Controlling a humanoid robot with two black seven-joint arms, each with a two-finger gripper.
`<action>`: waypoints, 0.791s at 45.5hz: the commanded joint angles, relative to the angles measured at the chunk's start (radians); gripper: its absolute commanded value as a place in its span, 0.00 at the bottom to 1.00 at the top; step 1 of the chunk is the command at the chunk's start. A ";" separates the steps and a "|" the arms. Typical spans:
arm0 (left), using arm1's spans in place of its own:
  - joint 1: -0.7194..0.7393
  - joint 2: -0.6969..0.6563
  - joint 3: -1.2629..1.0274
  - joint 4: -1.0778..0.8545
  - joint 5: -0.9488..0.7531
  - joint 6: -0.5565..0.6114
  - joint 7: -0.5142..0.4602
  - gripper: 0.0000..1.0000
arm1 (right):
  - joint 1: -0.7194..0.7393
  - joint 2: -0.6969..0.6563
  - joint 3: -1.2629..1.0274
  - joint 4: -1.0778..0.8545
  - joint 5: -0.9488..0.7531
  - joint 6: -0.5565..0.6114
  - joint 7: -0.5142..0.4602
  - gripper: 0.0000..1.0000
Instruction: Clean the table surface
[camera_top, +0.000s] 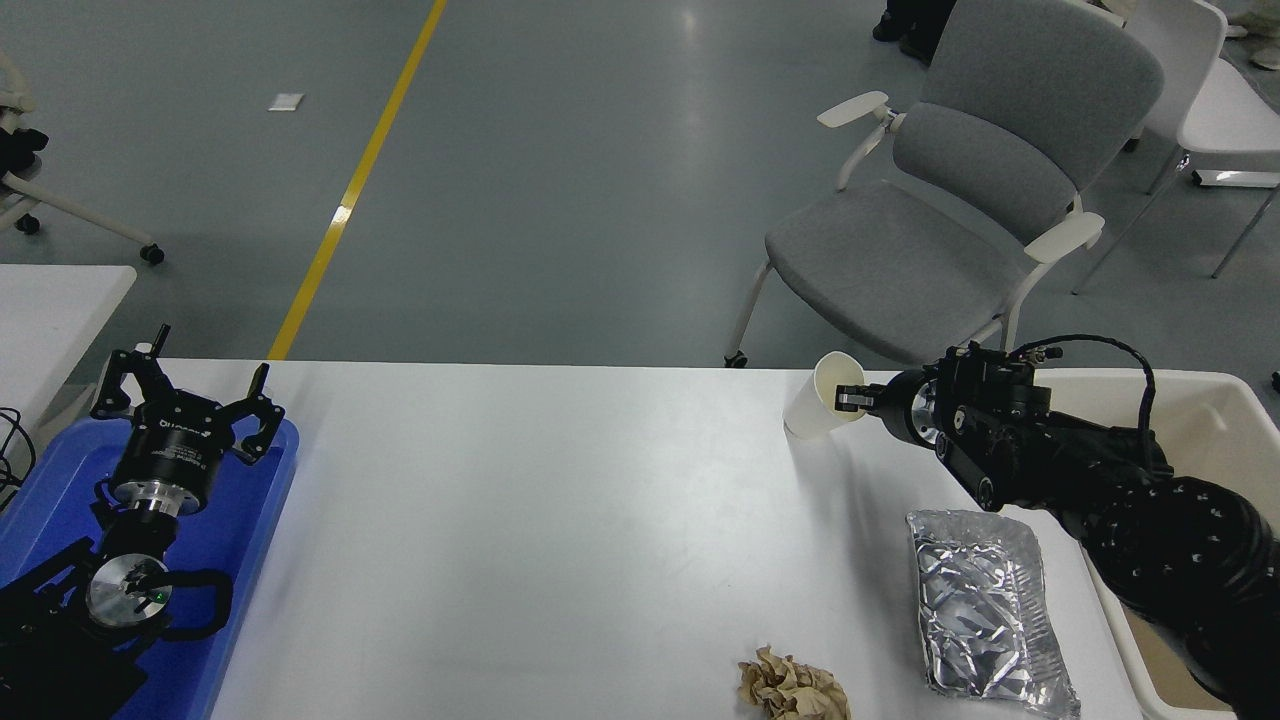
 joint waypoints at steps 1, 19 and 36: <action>-0.001 0.000 0.000 0.000 0.000 0.000 0.000 1.00 | 0.011 0.000 0.006 0.000 0.003 0.002 0.029 0.00; -0.001 0.000 0.000 0.000 0.000 0.000 0.000 1.00 | 0.074 0.000 0.007 0.008 0.104 0.091 0.075 0.00; 0.001 0.000 0.000 0.000 0.000 0.000 0.000 1.00 | 0.205 -0.178 0.064 0.178 0.202 0.170 0.090 0.00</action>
